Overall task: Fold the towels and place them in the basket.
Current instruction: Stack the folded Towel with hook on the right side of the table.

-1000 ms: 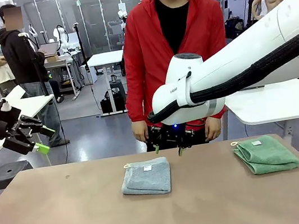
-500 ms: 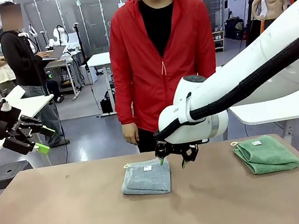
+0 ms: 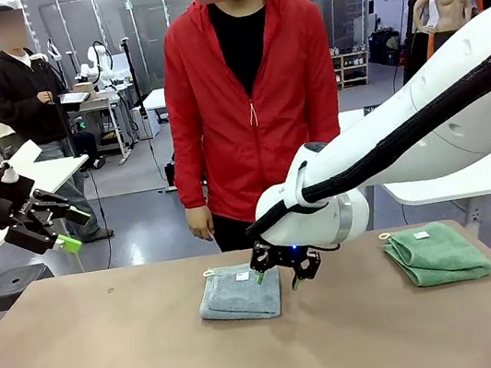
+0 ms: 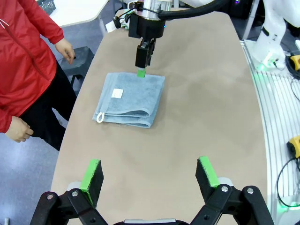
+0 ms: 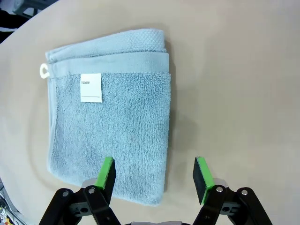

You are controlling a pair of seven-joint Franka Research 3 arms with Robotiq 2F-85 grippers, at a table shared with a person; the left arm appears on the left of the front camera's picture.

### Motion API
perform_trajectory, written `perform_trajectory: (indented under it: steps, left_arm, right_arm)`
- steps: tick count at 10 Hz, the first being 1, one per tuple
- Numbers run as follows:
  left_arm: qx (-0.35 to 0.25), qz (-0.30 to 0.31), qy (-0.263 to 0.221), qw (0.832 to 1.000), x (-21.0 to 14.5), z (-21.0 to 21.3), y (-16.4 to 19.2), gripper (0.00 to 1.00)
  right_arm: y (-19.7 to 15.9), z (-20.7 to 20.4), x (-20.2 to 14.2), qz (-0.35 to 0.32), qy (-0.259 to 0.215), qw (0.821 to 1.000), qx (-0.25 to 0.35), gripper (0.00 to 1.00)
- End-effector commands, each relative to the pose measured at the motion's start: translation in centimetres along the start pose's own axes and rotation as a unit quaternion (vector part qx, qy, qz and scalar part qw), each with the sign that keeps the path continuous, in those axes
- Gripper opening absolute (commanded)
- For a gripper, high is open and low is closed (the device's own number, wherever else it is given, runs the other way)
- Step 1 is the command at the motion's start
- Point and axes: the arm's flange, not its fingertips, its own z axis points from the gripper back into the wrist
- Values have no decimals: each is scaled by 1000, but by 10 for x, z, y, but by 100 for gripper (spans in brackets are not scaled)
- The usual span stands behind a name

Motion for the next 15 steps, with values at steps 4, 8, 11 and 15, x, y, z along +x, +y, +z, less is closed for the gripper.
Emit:
perform_trajectory:
  steps: [4,8,11,15]
  left_arm:
    - [8,-1,0,1000,1,0,-3,100]
    - [8,-1,0,1000,1,0,-3,100]
    - [8,-1,0,1000,1,0,-3,100]
    - [8,-1,0,1000,1,0,-3,100]
  right_arm:
    - [-5,-13,14,0,9,999,35,84]
    - [-5,-22,18,4,19,999,41,84]
    - [-4,-25,19,4,25,999,43,56]
    - [-3,-25,20,8,19,999,48,16]
